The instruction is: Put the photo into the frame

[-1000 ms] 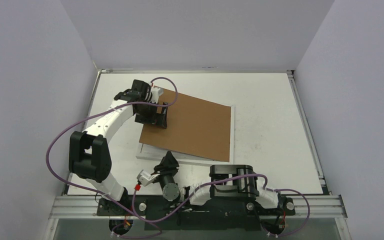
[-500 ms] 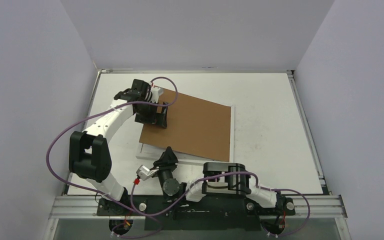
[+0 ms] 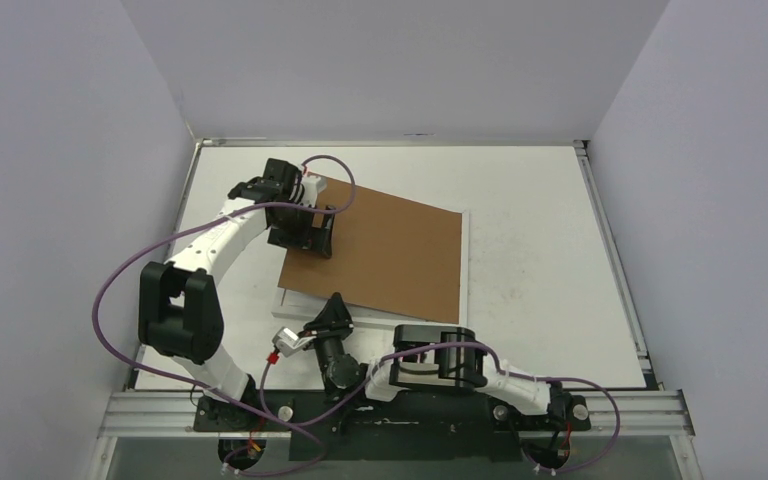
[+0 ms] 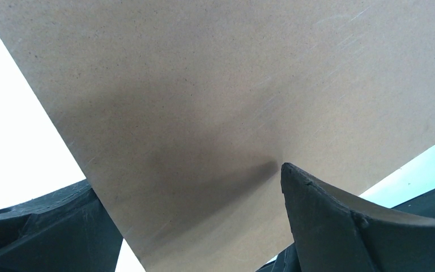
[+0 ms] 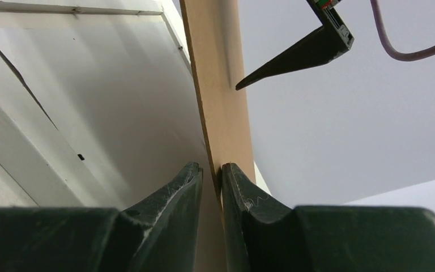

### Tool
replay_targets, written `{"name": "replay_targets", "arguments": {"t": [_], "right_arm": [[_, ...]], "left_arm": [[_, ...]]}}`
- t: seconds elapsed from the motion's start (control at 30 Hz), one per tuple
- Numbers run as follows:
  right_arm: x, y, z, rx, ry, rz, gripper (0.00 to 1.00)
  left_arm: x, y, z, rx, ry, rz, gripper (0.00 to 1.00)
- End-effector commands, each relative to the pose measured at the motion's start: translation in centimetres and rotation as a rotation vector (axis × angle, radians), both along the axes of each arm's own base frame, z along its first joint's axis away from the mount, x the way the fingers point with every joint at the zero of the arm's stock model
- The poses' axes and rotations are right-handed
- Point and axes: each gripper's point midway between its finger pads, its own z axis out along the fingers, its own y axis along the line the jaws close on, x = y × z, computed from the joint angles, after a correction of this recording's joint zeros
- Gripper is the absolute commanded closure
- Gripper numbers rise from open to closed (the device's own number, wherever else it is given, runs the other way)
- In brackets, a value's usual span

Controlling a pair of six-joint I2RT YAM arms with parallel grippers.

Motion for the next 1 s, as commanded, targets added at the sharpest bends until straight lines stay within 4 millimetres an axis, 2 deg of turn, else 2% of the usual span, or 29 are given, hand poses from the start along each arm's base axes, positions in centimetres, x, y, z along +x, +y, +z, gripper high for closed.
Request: {"name": "replay_targets", "arguments": {"t": [0.0,0.17,0.4,0.83,0.9,0.97], "right_arm": [[0.5,0.7,1.1,0.064,-0.033,0.014,0.81],[1.0,0.1,1.7,0.086,-0.048,-0.002,0.94],[0.9,-0.6,2.0,0.103,-0.055,-0.010,0.95],[0.4,-1.2,1.4,0.133,-0.035,-0.034,0.95],[0.3,-1.2,1.3,0.145,-0.029,-0.038,0.92],[0.2,-1.3,1.3,0.154,-0.025,-0.043,0.81]], "left_arm": [[1.2,-0.6,1.6,-0.025,-0.055,-0.025,0.04],[1.3,-0.6,1.7,-0.025,-0.059,-0.025,0.04],[1.9,0.5,2.2,0.025,-0.085,0.008,0.04],[3.2,5.5,3.2,0.099,-0.105,0.059,0.04],[3.0,5.5,2.9,0.093,-0.100,0.056,0.04],[2.8,5.2,2.4,0.079,-0.092,0.051,0.04]]}}
